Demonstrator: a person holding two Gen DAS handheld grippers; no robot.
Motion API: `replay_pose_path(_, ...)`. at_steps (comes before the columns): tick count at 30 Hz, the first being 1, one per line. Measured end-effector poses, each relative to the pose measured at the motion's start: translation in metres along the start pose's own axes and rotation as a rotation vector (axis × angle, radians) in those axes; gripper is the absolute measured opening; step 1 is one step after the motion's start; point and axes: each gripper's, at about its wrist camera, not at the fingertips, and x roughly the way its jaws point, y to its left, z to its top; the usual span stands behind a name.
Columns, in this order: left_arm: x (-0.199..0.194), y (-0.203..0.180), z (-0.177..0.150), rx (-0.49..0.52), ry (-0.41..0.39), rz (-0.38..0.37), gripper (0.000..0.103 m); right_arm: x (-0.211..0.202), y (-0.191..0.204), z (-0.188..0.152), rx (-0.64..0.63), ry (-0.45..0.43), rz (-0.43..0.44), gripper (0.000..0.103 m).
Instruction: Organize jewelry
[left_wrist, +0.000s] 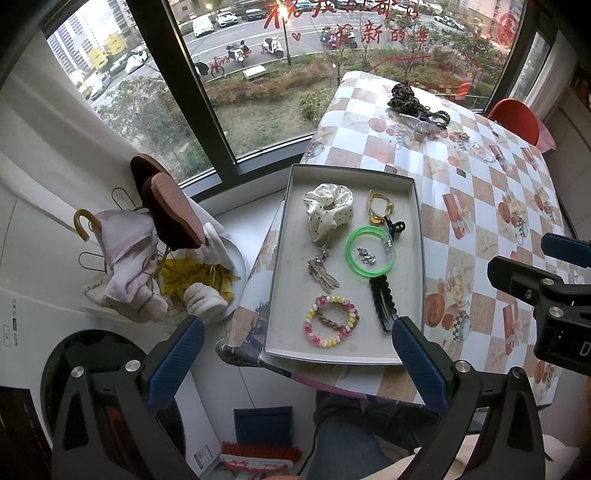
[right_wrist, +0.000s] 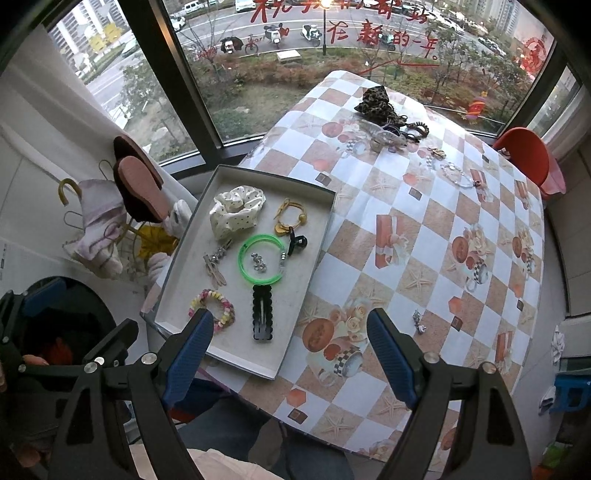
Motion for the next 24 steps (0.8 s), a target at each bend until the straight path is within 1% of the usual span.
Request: replay_pose_path(24,0.0031,0.0019,-0.0031,-0.001,0.008,0.005,0.103,0.0012,-0.0008,0.0027,0.002,0.004,0.000,0.087)
